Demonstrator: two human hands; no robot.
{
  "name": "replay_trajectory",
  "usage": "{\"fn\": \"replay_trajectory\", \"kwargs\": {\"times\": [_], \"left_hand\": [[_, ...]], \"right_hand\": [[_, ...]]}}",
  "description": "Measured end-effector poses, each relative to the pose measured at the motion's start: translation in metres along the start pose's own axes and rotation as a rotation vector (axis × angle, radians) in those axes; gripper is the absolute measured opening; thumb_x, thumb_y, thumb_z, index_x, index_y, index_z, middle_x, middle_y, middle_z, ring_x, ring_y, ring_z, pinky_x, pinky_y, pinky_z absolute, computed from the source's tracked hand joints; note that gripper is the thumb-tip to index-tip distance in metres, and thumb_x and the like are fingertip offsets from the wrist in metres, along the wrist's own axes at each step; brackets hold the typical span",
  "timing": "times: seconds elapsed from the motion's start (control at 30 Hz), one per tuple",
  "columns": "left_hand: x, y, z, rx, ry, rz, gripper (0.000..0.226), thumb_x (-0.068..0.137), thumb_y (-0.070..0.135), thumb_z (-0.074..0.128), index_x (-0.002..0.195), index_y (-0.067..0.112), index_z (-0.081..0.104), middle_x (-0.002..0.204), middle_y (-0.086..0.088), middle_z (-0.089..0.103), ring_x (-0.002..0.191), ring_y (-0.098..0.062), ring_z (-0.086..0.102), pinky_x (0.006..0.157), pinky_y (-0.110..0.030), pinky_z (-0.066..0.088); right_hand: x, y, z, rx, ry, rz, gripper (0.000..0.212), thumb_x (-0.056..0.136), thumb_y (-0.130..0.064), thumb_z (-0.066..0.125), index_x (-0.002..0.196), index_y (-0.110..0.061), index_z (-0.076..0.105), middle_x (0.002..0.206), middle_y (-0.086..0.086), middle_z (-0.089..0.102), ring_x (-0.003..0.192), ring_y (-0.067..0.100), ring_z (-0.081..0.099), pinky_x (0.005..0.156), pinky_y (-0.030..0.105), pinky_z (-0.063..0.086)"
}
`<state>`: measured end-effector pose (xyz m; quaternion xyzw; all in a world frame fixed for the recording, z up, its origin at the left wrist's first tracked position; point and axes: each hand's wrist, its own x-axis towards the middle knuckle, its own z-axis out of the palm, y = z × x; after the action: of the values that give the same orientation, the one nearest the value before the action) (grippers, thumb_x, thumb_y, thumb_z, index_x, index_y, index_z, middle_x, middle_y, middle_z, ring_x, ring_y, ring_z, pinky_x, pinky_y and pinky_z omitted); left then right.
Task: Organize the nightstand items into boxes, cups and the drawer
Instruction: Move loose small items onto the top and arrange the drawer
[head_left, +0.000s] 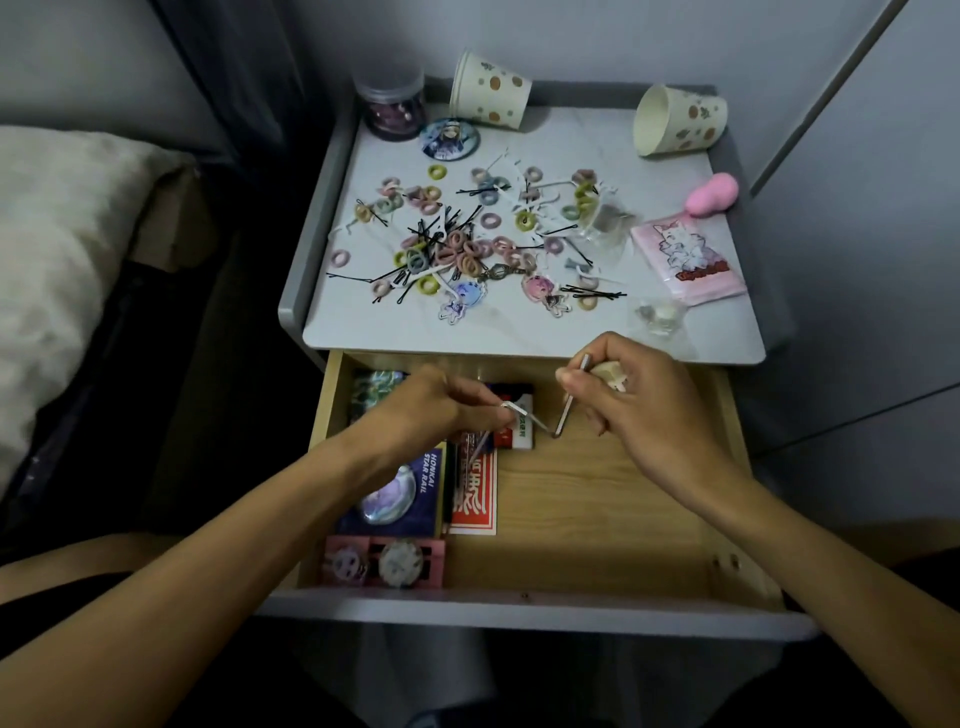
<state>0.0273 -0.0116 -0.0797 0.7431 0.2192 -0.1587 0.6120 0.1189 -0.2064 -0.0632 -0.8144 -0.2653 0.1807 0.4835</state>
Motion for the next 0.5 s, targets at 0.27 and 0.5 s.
{"fn": "replay_trajectory", "kwargs": {"times": [0.27, 0.5], "left_hand": [[0.002, -0.002, 0.007, -0.507, -0.130, -0.124, 0.007, 0.085, -0.004, 0.064, 0.089, -0.001, 0.068, 0.079, -0.011, 0.070, 0.068, -0.012, 0.068, 0.065, -0.017, 0.058], [0.001, -0.005, 0.012, -0.813, -0.070, -0.208, 0.024, 0.075, -0.001, 0.067, 0.099, 0.002, 0.068, 0.086, -0.017, 0.072, 0.069, -0.015, 0.072, 0.056, -0.017, 0.058]], "right_hand": [[0.005, 0.002, 0.008, 0.148, 0.052, 0.048, 0.007, 0.090, -0.021, 0.068, 0.089, -0.014, 0.069, 0.064, -0.011, 0.067, 0.051, 0.007, 0.055, 0.054, 0.015, 0.040], [-0.008, 0.007, 0.013, 0.455, 0.058, 0.198, 0.007, 0.089, -0.014, 0.069, 0.092, -0.008, 0.068, 0.059, -0.003, 0.060, 0.052, 0.009, 0.052, 0.045, 0.019, 0.038]]}}
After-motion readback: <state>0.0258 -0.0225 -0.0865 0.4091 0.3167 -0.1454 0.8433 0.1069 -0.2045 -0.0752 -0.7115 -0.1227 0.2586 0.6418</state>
